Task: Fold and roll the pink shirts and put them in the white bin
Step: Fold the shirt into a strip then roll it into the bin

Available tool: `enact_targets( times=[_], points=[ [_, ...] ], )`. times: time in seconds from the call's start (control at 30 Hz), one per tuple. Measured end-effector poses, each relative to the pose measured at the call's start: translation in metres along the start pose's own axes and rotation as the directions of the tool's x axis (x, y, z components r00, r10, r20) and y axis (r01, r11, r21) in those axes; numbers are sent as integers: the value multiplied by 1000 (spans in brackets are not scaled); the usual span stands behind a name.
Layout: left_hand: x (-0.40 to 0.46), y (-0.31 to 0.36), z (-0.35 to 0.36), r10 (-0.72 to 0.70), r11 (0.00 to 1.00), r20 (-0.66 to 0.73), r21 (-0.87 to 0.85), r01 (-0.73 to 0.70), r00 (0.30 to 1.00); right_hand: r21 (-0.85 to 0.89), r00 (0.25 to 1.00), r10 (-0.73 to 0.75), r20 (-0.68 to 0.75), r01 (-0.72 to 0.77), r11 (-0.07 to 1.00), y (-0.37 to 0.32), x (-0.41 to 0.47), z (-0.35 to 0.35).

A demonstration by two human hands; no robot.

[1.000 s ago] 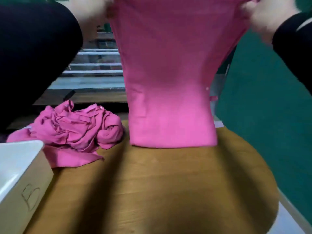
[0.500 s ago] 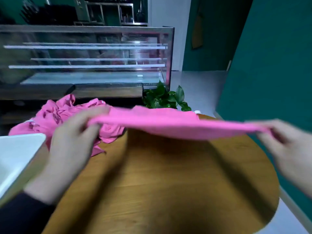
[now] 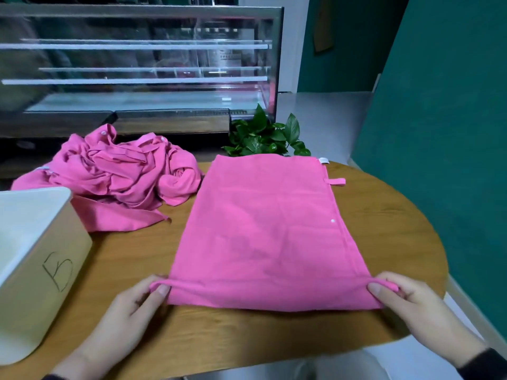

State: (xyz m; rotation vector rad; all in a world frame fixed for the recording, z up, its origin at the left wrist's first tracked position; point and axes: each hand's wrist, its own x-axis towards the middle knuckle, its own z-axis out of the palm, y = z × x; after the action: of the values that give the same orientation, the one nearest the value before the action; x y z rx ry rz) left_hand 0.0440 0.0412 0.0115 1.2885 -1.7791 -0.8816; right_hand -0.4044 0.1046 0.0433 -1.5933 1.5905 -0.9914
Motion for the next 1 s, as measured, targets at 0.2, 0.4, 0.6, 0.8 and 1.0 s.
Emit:
enact_targets(
  times=[0.2, 0.4, 0.6, 0.8, 1.0],
  points=[
    [-10, -10, 1, -13, 993, 95, 122, 1, 995, 97, 990, 137, 37, -140, 985, 4, -6, 15],
    [-23, -18, -5, -130, 978, 157, 185, 100, 979, 50, 987, 147, 59, -150, 987, 5, -8, 13],
    [-21, 0, 1, -247, 968, 65, 57, 244, 967, 77, 978, 175, 114, -184, 980, -2, -10, 6],
    [-11, 22, -3, -254, 966, -17, -58, 253, 967, 39, 992, 129, 3, -129, 991, -14, 1, -5],
    [32, 18, 4, -203, 978, -99, -78, 195, 974, 22, 996, 48, -79, -46, 999, -25, 46, 7]
  ],
)
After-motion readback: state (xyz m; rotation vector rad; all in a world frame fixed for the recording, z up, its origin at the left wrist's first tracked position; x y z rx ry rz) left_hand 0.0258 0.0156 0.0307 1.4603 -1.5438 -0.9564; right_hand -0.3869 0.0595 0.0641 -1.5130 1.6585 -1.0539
